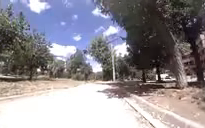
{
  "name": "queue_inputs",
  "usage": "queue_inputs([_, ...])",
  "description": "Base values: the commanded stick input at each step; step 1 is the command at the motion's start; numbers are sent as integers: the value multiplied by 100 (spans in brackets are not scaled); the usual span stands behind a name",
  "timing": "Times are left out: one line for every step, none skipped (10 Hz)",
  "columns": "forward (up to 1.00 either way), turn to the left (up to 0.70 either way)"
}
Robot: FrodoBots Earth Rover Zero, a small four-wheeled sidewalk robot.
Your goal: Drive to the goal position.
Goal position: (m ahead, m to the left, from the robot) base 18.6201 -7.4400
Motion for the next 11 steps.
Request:
queue_inputs([70, 0])
queue_inputs([70, 0])
queue_inputs([70, 0])
queue_inputs([70, 0])
queue_inputs([70, 19])
queue_inputs([70, 35])
queue_inputs([70, 14])
queue_inputs([70, 0])
queue_inputs([70, 0])
queue_inputs([70, 0])
queue_inputs([70, 17])
